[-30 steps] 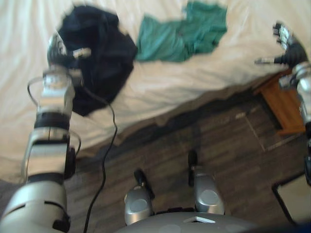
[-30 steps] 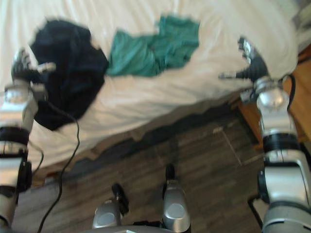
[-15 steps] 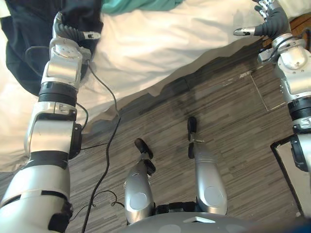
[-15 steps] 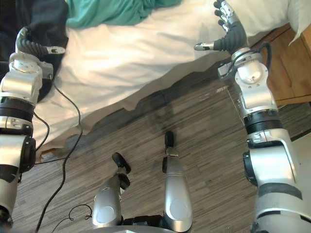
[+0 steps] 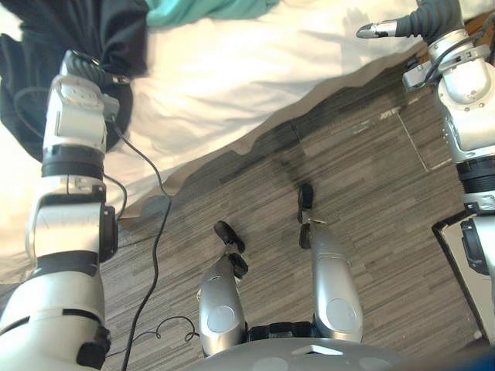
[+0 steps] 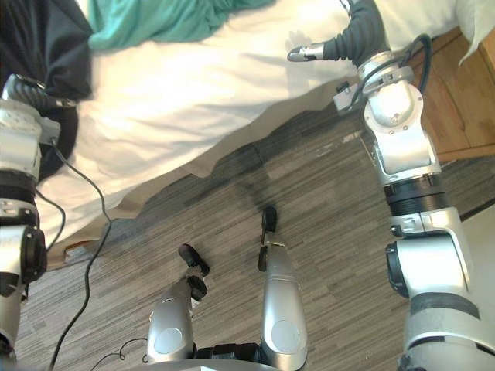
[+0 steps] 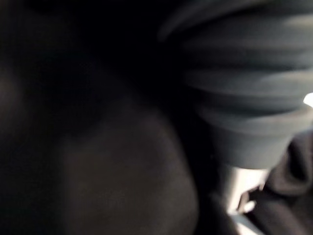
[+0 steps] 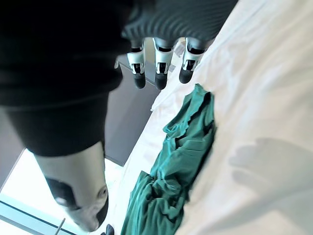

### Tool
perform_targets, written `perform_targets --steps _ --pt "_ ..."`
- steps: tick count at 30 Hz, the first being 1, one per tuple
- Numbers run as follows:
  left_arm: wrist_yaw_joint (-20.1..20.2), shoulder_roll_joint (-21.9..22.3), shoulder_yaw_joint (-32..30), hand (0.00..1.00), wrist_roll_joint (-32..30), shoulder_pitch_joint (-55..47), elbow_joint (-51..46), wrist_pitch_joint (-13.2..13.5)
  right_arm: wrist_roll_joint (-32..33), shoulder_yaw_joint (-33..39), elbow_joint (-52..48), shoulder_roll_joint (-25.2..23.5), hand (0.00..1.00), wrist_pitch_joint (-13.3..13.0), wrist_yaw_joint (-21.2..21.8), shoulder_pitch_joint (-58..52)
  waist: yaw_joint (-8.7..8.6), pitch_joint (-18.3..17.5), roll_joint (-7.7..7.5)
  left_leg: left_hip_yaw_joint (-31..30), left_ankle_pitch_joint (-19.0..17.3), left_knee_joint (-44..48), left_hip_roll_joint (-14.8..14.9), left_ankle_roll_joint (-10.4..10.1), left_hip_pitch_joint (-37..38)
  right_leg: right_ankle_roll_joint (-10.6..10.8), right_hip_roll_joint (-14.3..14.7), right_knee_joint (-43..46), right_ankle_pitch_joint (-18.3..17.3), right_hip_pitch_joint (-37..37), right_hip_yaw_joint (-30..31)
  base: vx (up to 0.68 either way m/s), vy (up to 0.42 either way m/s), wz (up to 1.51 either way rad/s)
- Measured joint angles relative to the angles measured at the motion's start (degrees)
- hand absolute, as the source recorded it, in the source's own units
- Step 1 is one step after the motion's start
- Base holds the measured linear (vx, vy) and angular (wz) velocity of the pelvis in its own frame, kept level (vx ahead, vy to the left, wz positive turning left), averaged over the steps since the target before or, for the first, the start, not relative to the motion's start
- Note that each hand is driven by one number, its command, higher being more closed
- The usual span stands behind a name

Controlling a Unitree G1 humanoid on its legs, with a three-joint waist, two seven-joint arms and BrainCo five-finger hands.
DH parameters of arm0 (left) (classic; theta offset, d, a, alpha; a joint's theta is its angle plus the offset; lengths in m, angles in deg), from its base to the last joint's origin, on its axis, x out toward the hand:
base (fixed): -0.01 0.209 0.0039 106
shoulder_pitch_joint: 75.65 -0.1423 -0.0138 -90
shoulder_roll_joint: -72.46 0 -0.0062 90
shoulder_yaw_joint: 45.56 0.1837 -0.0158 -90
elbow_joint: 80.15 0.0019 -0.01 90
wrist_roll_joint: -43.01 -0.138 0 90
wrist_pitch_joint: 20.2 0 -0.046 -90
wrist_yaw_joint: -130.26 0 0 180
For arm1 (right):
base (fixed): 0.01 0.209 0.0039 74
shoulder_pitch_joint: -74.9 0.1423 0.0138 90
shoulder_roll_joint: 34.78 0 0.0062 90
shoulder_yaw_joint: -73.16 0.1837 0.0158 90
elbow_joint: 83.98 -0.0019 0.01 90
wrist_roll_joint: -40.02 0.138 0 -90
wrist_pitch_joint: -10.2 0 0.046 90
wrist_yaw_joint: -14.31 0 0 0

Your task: Tidy the bed and pick cloth on bed and put in laundry

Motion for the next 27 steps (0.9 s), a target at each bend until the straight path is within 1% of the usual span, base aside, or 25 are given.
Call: perform_targets --steps 1,2,3,5,6,7,8,9,10,11,12,13,14,15,16,17,19,20,21,23,24,27 --pt "0.17 0.71 -0.33 1.0 1.44 -1.2 0.04 2.24 -0.38 0.18 0.0 0.15 0.0 0.02 -0.48 -0.12 0.09 -0.08 -0.06 -0.15 -0.05 0.39 0.12 0.07 0.15 -0.02 -0.43 0.63 -0.57 0.78 -0.87 -0.02 -0.042 0.73" --pt "0.55 2.47 -0.55 1.0 3.84 -3.58 0.04 6.13 -1.3 0.74 -0.04 0.22 0.0 0.03 -0.99 -0.39 0.55 -0.6 -0.25 -0.42 -0.19 0.78 0.12 0.3 0.44 0.09 -1.33 2.36 -1.86 1.55 -2.13 -0.01 -0.038 0.68" --pt "2.06 4.43 -0.83 1.0 5.78 -6.65 -0.01 10.05 -2.6 1.08 -0.28 0.21 0.0 0.05 -1.26 -1.48 1.28 -1.8 -0.7 -1.28 -1.11 2.04 0.03 0.48 0.13 0.22 -2.39 4.61 -3.49 1.63 -2.77 -0.01 -0.065 0.59" --pt "3.72 7.2 -1.41 1.0 7.06 -10.88 -0.29 14.14 -4.65 1.25 -0.27 0.22 0.0 0.65 -1.45 -3.92 2.56 -3.05 -1.36 -2.78 -3.12 5.35 0.1 0.52 -0.13 0.39 -3.76 8.1 -5.79 2.01 -2.75 0.01 -0.097 0.46" --pt "4.85 9.7 -1.33 1.0 7.1 -15.76 -1.69 16.64 -6.16 1.23 -0.08 0.23 0.0 1.57 -1.45 -6.78 3.19 -4.12 -1.02 -5.49 -5.13 8.72 0.24 0.41 -0.65 0.71 -4.69 10.9 -7.19 2.99 -2.45 0.02 -0.086 0.49" --pt "5.1 10.44 -1.0 1.0 7.11 -18.15 -2.8 17.36 -6.62 1.23 0.25 0.24 0.0 1.88 -1.45 -7.67 3.29 -4.4 -0.64 -6.73 -5.65 9.44 0.24 0.42 -0.68 0.72 -4.62 11.32 -7.17 3.55 -1.9 0.01 -0.068 0.54" --pt "5.21 11.07 0.04 1.0 7.09 -21.42 -3.91 18.0 -6.98 1.24 0.99 0.44 0.0 2.22 -1.5 -8.86 2.97 -4.74 -0.08 -8.39 -5.93 9.45 0.16 0.33 -0.86 0.77 -4.1 11.05 -7.14 4.76 -0.32 -0.01 -0.035 0.75" --pt "5.27 11.73 2.43 1.0 6.96 -26.51 -4.23 18.03 -8.81 1.27 1.6 2.41 0.0 2.77 -1.52 -10.94 1.74 -5.42 1.13 -11.87 -5.75 8.98 -0.4 0.56 -1.52 1.17 -2.51 9.18 -6.93 6.75 4.26 -0.02 -0.033 0.86" --pt "5.26 11.85 3.47 1.0 6.93 -28.53 -3.9 17.91 -9.27 1.43 1.96 3.43 0.0 2.8 -1.51 -11.37 1.26 -5.58 1.4 -13.08 -5.52 8.46 -0.82 0.71 -1.57 1.61 -1.83 8.06 -7.14 7.54 6.21 0.0 -0.046 1.0" --pt "5.23 12.2 4.68 1.0 7.1 -31.54 -2.58 17.1 -10.49 2.63 2.45 4.92 0.0 3.01 -1.24 -11.78 0.51 -5.57 1.39 -14.58 -4.52 7.07 -1.96 0.84 -1.71 3.05 -1.61 5.92 -8.01 9.04 8.41 0.01 -0.06 0.89" --pt "5.37 13.17 5.75 1.0 7.08 -34.94 0.27 15.14 -11.72 5.09 3.35 6.78 0.0 3.22 -1.22 -11.81 0.21 -5.54 1.43 -16.13 -2.82 4.86 -3.28 1.06 -2.0 6.22 -2.29 2.91 -8.43 10.62 8.24 0.03 -0.082 0.9" --pt "5.29 14.5 6.3 1.0 6.95 -38.86 2.45 13.13 -12.43 7.21 4.55 8.4 0.0 3.26 -0.94 -11.46 0.67 -5.44 2.07 -16.98 -0.66 2.19 -3.85 1.14 -2.08 6.53 -2.28 1.46 -7.79 10.78 7.06 0.02 -0.072 0.7" --pt "5.27 14.95 6.73 1.0 6.82 -41.39 3.18 12.19 -12.71 7.44 5.7 9.23 0.0 3.29 -0.56 -10.93 0.69 -5.32 2.35 -17.3 0.32 0.83 -4.07 1.12 -2.03 6.48 -2.31 1.08 -7.69 10.98 6.37 0.03 -0.066 0.49" --pt "5.17 15.46 7.9 1.0 6.44 -45.73 4.22 11.47 -13.31 7.42 8.17 10.6 0.0 3.53 0.32 -10.16 1.16 -5.24 2.52 -17.97 1.92 -1.4 -4.35 1.1 -1.69 6.41 -2.38 0.92 -7.72 11.13 5.23 0.02 -0.082 0.41" --pt "4.96 16.24 8.9 1.0 6.46 -49.38 4.76 10.83 -13.37 7.42 10.16 12.8 0.0 3.81 1.24 -10.01 2.42 -5.2 2.97 -18.6 3.14 -3.14 -4.54 1.1 -1.32 6.22 -2.4 0.94 -7.84 11.29 4.47 0.01 -0.09 0.38" --pt "4.81 16.59 9.26 1.0 6.47 -50.77 4.65 10.8 -13.38 7.41 10.96 13.94 0.0 3.86 1.61 -9.7 3.02 -5.07 3.39 -18.88 3.8 -3.94 -4.68 1.1 -1.28 6.05 -2.53 1.08 -7.95 11.32 3.99 0.0 -0.081 0.41" --pt "4.38 17.51 10.8 1.0 6.19 -54.37 4.42 11.29 -13.41 7.1 13.91 16.39 0.0 4.01 2.38 -4.88 4.01 -4.19 5.32 -19.86 6.23 -7.47 -5.74 1.58 -1.16 5.94 -3.48 2.12 -8.58 10.82 2.15 -0.03 -0.04 0.47" --pt "4.38 17.75 11.16 1.0 5.77 -54.7 4.23 11.48 -13.41 6.96 14.24 16.75 0.0 3.99 2.52 -3.7 4.19 -4.0 5.85 -20.13 6.76 -8.26 -6.01 1.58 -1.15 5.95 -3.7 2.42 -8.71 10.59 1.94 -0.05 -0.01 0.34" --pt "4.38 18.21 12.08 1.0 4.57 -55.43 2.98 11.99 -13.4 6.16 14.69 17.96 0.0 3.99 2.98 -1.97 5.09 -3.89 6.73 -20.22 7.55 -9.91 -6.54 1.99 -1.21 5.98 -4.15 2.7 -9.09 9.77 1.85 -0.04 -0.003 0.17" --pt "4.43 18.77 13.44 1.0 3.81 -57.13 -0.12 12.52 -13.42 4.67 15.99 19.04 0.0 4.01 3.67 0.06 5.58 -3.86 7.49 -20.31 8.84 -11.95 -7.46 2.27 -1.32 6.4 -4.95 3.54 -9.4 8.55 1.8 -0.01 0.0 0.18" --pt "4.47 19.31 14.59 1.0 2.71 -57.94 -1.39 12.71 -13.44 4.6 16.41 19.89 0.0 4.08 4.1 0.54 5.71 -3.81 8.15 -20.39 10.05 -13.2 -8.01 2.27 -1.42 6.56 -5.4 4.1 -9.46 7.97 1.74 0.03 -0.004 0.18" --pt "4.47 19.61 16.19 1.0 1.98 -59.15 -3.74 12.69 -13.43 4.58 17.81 21.28 0.0 4.85 4.29 1.34 5.91 -3.57 8.87 -20.43 11.19 -14.45 -8.85 2.46 -1.96 6.96 -6.16 4.5 -9.23 6.67 1.81 0.08 -0.021 0.09"
